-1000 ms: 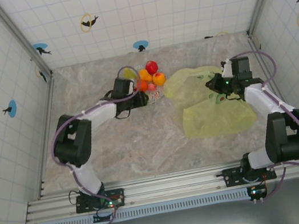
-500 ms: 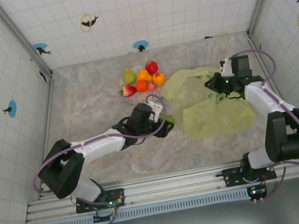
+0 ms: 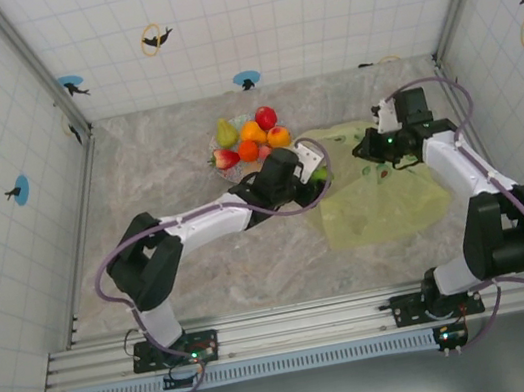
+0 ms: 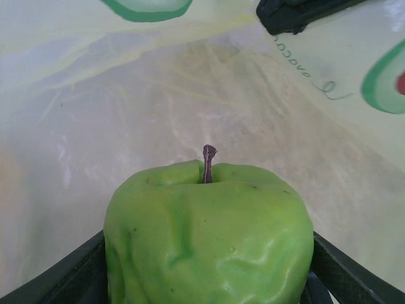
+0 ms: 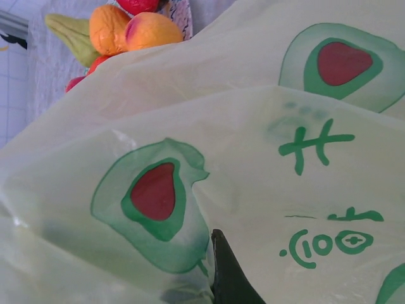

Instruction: Place the fruits into the plastic bag

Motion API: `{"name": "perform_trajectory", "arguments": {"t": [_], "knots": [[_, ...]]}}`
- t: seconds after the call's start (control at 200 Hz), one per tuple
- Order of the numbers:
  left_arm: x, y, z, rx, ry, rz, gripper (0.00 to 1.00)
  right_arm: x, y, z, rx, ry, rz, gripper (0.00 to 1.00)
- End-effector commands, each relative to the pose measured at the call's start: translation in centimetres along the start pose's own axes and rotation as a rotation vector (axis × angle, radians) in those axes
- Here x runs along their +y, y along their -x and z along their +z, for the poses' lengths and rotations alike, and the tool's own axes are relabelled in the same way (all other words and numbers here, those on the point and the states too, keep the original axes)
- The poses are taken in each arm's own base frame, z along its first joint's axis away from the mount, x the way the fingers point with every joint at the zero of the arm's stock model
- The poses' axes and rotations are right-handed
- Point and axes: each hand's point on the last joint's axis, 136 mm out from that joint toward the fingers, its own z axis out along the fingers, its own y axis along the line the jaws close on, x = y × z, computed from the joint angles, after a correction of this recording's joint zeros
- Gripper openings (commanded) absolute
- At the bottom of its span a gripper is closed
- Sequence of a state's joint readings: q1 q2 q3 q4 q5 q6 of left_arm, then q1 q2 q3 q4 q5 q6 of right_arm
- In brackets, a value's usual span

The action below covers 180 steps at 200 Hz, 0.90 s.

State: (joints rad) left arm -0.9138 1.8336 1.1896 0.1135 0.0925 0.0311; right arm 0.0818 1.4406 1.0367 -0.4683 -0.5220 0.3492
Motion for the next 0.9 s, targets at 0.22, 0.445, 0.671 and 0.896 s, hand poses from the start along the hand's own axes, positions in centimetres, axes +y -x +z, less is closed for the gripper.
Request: {"name": "perform_trajectory", "arguments": {"t": [0.22,0.445,0.671,0.896], "knots": [[-0.3,1.0,1.6,-0.087,-0.020,0.079,0.51,4.9,-2.0,-1.7,-0.007,0.263,0.120,0.00],[-0.1,1.0,4.4,-0.110,-0.022,0.055,0.56,5.8,-2.5,-2.4,-0.032,0.334,0.178,0.00],[-1.5,0.7,6.8,-0.111,-0.121,-0.024,0.61,5.7,-2.7,-2.0,-0.059,0.389,0.244,0.00],[-1.8,1.3,6.3,-0.147,-0.143,-0.084,0.75,5.0,-2.9,-1.6,-0.066,0.387,0.266,0.00]]}}
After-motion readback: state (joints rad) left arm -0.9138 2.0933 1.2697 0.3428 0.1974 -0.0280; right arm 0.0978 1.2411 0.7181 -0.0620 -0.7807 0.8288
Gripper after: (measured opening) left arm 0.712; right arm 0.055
